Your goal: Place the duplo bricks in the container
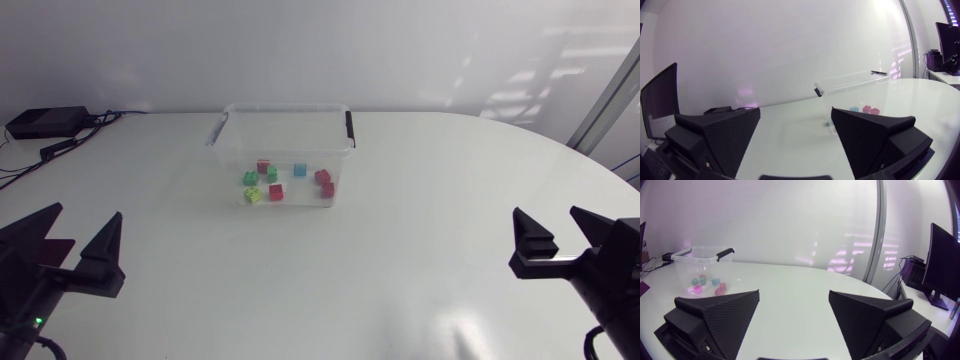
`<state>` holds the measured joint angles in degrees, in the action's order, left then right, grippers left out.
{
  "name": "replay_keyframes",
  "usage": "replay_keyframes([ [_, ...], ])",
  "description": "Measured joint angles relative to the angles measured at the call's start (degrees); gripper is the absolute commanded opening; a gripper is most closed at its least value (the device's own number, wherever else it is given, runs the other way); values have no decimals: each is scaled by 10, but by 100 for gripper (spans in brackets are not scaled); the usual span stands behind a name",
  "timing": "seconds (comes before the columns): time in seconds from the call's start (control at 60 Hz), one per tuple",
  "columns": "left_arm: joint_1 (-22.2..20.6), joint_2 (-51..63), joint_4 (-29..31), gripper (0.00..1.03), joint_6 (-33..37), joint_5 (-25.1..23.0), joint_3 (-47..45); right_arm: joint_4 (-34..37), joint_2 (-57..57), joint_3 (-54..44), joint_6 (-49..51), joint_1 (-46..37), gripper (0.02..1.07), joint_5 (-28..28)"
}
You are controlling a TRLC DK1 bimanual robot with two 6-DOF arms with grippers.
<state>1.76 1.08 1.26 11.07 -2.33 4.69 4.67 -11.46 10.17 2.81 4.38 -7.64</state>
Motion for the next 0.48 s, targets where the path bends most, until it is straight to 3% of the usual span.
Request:
replay_keyframes([
  [0.317,-12,-6,-3,99,-77,16,-28,-34,95,-76,-13,-35,102,66],
  [0.483,-13,-7,-3,99,-94,18,-33,-36,111,-90,-15,-41,102,75],
])
